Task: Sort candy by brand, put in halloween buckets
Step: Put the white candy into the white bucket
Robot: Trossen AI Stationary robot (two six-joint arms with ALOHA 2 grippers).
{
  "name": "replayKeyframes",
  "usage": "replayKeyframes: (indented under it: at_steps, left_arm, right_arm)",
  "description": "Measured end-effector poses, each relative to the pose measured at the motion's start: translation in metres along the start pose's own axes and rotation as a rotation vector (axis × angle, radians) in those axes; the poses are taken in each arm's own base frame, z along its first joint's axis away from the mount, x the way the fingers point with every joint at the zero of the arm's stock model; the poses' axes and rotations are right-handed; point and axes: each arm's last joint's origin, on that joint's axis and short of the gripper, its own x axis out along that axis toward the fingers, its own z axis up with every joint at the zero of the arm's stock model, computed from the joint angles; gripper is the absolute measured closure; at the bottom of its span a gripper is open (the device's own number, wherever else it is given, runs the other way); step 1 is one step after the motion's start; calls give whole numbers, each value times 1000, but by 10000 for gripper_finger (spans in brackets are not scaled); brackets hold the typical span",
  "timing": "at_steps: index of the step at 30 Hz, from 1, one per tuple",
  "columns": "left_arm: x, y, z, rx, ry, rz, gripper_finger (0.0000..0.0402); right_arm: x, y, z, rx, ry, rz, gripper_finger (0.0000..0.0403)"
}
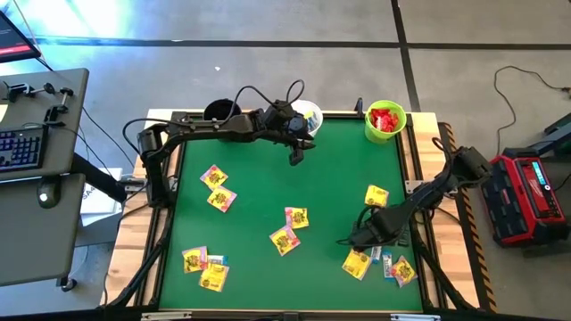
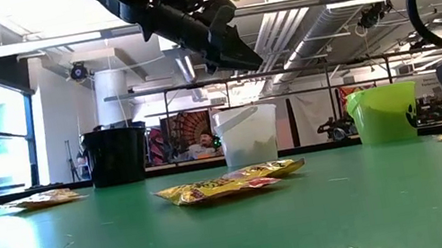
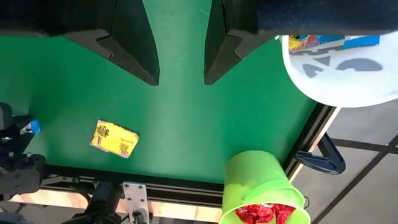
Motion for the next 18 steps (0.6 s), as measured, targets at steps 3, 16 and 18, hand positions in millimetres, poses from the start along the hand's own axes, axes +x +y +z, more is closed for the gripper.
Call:
replayKeyframes:
  at_steps: [3,16,18]
  left_arm:
    - [0,0,0,1,-1,0,284]
    - [0,0,0,-3,-1,1,284]
    - [0,0,0,-4,-1,1,284]
  right_arm:
    - [0,0,-1,-19,-3,14,276]
    - [0,0,-5,-82,-17,66,395]
    - [0,0,-5,-92,-17,69,400]
